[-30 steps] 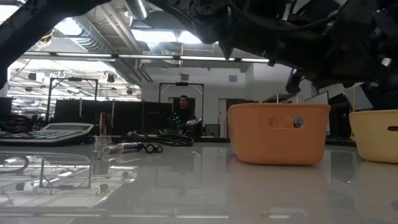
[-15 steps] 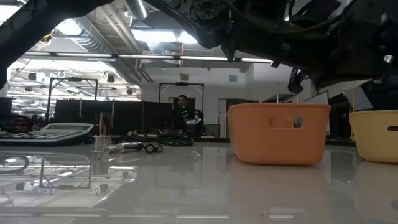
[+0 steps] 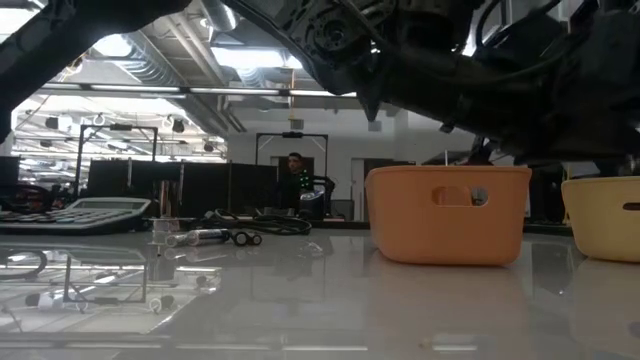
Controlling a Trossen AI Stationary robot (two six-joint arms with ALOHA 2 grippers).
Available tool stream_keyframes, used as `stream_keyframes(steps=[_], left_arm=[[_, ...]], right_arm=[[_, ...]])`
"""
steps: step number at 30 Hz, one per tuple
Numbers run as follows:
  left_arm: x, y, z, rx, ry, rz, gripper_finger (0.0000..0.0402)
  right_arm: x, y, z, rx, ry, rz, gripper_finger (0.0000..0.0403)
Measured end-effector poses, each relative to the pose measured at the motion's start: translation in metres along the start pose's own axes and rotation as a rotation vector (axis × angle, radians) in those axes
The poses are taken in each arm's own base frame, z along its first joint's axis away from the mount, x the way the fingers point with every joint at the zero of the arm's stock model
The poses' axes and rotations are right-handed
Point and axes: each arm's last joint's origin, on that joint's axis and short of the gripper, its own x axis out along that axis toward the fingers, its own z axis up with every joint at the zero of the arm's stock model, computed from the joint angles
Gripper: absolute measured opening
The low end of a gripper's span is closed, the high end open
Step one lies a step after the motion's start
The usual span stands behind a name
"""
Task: Sort batteries
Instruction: Put the silver battery into the yellow bin, then put the black battery into the orange bin
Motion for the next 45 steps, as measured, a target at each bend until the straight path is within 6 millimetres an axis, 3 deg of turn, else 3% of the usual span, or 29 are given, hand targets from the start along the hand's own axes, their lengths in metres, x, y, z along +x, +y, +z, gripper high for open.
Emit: stream_keyframes(steps=[5,9,13,21,33,45], left_arm=[[0.0,-0.001,-0.001,-0.026,0.006,-0.001,0.0107],[-0.01,0.003,0.017,-0.028,0.03,0.012,0.0125],[-0.039,0.01,0.053,-0.064,0.129,0.045,0.0126],[-0.111,0.024,0.079,-0.124,0.568,0.177,0.0114],[-0.169,0.036,0.034,-0.327,1.114,0.707,0.0114],[-0.167,0.055,-0.013,-0.516,1.097,0.905,0.0113]], right_arm=[[0.0,0.0,-0.003,0.005,0.025,-0.004,0.0122],[0.0,0.001,-0.003,0.007,0.033,0.033,0.0122],[0.0,0.001,-0.005,0.006,0.065,0.06,0.0122],[0.007,-0.003,-0.025,0.004,0.104,0.024,0.0122],[0.015,-0.007,-0.047,0.027,0.129,0.006,0.0122],[0.015,-0.007,-0.047,0.026,0.134,0.006,0.0122]])
